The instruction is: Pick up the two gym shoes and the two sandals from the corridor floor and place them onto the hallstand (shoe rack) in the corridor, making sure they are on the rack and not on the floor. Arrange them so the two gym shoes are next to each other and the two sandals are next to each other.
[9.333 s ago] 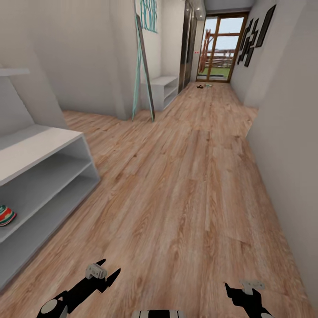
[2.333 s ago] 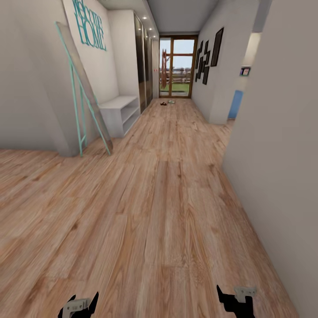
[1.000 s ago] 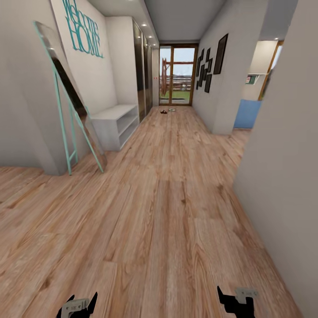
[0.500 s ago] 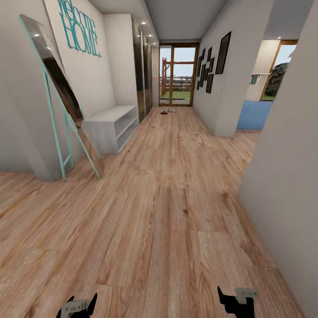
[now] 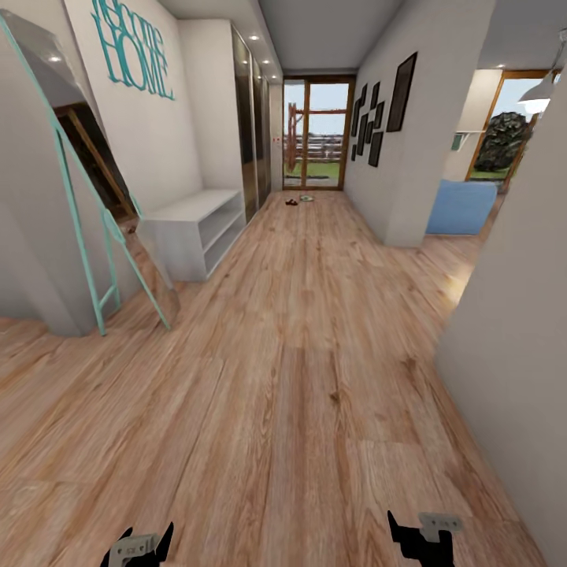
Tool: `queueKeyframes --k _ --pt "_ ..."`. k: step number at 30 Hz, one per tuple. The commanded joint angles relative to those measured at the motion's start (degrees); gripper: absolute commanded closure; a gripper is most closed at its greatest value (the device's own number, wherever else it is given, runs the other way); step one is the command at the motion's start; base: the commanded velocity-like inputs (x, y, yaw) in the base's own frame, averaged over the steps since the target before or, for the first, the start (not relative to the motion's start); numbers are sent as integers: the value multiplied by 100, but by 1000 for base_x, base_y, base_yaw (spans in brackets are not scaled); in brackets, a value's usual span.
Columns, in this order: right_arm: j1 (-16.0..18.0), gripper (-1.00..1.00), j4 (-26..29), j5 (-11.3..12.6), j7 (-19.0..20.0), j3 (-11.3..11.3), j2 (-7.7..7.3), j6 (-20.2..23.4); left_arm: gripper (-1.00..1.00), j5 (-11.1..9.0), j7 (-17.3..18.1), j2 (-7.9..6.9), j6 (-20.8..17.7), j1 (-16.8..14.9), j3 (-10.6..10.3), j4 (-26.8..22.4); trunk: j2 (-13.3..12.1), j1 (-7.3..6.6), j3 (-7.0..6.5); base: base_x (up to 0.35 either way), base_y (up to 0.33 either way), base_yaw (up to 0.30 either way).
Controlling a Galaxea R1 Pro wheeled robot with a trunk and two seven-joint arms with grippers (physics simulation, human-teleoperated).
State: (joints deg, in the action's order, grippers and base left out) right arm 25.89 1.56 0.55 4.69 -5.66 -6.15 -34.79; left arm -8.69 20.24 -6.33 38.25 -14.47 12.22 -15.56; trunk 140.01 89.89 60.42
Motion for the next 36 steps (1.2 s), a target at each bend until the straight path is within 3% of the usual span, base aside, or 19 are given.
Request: queueKeyframes --k 1,13,36 --pt "2 -100 -6 7 49 -47 -1 -16 -100 -60 59 0 -1 -3 9 6 2 2 5 338 0 -97" --pt "1 -100 -6 7 51 -43 14 -16 -100 -70 58 6 -2 -3 9 1 2 2 5 338 0 -176" --pt "-5 -100 -2 7 49 -48 8 -19 -100 -47 59 23 -2 -3 7 9 2 2 5 338 0 -9"
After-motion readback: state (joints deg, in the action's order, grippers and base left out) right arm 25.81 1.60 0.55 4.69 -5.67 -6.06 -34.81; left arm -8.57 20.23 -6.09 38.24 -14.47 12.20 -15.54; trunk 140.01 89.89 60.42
